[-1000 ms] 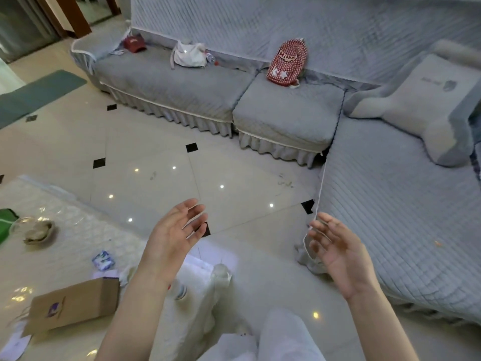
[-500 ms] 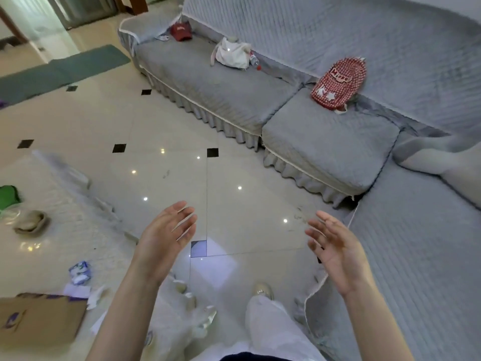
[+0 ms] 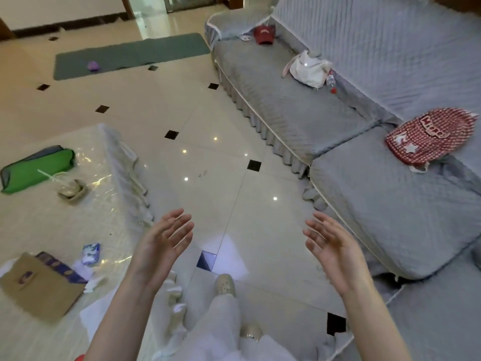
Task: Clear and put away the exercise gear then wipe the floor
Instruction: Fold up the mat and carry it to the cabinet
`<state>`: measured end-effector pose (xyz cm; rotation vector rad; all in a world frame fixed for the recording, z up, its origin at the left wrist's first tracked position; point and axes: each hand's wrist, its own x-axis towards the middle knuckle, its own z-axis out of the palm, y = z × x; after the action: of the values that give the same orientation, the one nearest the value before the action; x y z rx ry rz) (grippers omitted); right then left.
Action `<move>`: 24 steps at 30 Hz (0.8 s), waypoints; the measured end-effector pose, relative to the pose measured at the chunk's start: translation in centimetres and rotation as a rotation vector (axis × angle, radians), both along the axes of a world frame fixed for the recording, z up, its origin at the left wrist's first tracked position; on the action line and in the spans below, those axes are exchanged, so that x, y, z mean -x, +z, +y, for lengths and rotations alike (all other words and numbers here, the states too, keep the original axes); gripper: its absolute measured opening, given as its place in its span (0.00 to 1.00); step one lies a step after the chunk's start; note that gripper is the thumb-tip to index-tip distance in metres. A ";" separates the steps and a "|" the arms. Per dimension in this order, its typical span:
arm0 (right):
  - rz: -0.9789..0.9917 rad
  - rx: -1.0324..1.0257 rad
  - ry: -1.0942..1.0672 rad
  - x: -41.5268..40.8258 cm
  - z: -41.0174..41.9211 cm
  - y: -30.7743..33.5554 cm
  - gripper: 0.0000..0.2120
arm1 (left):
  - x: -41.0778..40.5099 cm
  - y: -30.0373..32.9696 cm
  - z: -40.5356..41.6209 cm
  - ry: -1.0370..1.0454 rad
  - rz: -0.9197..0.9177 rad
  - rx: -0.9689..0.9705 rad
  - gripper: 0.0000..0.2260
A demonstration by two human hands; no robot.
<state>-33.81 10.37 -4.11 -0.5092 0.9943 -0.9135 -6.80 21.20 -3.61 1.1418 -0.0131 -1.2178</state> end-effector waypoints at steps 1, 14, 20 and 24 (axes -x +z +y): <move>0.005 -0.003 0.021 -0.8 -1.4 -0.1 0.09 | -0.6 -0.2 -0.7 0.026 0.003 0.001 0.09; 0.019 0.073 0.248 -17.5 -20.7 0.1 0.38 | -14.4 0.0 -16.5 0.201 0.015 0.071 0.11; -0.018 0.038 0.293 -24.8 -27.8 0.4 0.10 | -20.0 1.0 -23.6 0.241 0.010 0.113 0.08; -0.013 0.048 0.315 -28.9 -32.5 0.3 0.09 | -23.5 1.1 -27.3 0.258 -0.014 0.108 0.08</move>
<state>-4.89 -22.13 -3.77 -0.6784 0.8517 -0.6584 16.65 -6.11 -2.49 1.0233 0.0562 -0.9689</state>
